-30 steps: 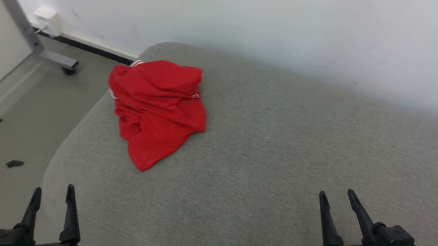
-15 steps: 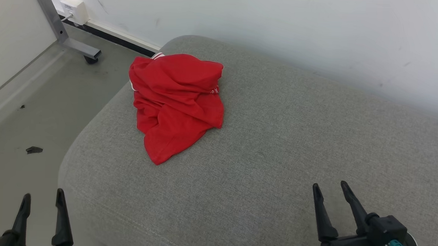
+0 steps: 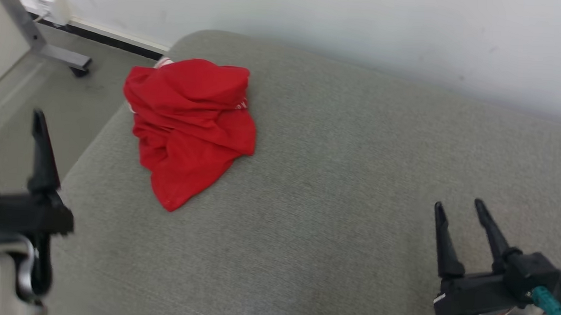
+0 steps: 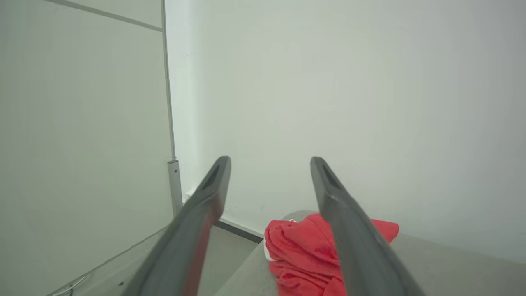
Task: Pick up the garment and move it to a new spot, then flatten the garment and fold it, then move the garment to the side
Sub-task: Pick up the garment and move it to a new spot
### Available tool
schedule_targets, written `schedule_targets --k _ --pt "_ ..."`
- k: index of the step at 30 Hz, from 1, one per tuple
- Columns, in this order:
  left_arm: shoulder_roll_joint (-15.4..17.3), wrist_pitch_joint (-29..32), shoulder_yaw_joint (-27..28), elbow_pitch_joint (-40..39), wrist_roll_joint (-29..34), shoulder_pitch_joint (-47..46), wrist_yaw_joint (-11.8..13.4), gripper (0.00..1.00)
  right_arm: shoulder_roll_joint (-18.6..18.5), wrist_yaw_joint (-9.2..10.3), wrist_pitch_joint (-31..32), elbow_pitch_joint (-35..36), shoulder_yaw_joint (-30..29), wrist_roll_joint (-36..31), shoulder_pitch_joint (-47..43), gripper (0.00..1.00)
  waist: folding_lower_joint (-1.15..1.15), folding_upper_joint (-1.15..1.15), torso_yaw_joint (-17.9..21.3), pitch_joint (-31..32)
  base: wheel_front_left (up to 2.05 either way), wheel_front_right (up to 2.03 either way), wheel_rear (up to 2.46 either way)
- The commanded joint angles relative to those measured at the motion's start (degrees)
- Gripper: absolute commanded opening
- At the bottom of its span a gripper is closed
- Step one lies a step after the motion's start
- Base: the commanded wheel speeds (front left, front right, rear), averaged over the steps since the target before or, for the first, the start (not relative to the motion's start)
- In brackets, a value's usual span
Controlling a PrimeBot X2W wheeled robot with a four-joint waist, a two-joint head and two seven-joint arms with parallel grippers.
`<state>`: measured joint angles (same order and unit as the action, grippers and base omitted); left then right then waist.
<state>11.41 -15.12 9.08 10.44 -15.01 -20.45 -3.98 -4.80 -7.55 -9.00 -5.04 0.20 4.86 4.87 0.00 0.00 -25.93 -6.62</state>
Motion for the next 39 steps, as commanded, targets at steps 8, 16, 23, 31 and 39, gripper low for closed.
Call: schedule_targets --k 8,16,23,31,39 --pt "6.65 2.14 0.63 4.96 -2.54 -19.88 -1.55 1.00 -0.37 0.12 -0.48 3.15 -4.99 -2.03 3.04 1.00 0.00 0.00 17.49 -16.47 0.00 0.00 0.00" --pt "13.22 5.55 0.76 14.09 -4.03 -29.56 -2.49 1.00 0.52 0.12 -1.85 4.14 -6.45 -2.49 5.08 1.00 0.00 0.00 23.58 -21.04 0.00 0.00 0.00" --pt "17.74 9.80 -0.13 25.04 -5.47 -32.11 -3.06 1.00 1.27 0.12 -3.04 3.29 -6.74 -2.70 5.49 1.00 0.00 0.00 26.04 -21.98 0.00 0.00 0.00" --pt "20.06 22.31 -3.54 37.48 -10.46 -29.33 -3.37 1.00 1.60 0.12 -3.20 2.78 -6.43 -3.10 6.25 1.00 0.00 0.00 27.11 -21.34 0.00 0.00 0.00" --pt "21.67 31.48 -10.58 41.04 -16.14 -26.78 -3.43 1.00 1.71 0.12 -3.18 2.64 -6.39 -3.39 6.07 1.00 0.00 0.00 27.60 -20.73 0.00 0.00 0.00"
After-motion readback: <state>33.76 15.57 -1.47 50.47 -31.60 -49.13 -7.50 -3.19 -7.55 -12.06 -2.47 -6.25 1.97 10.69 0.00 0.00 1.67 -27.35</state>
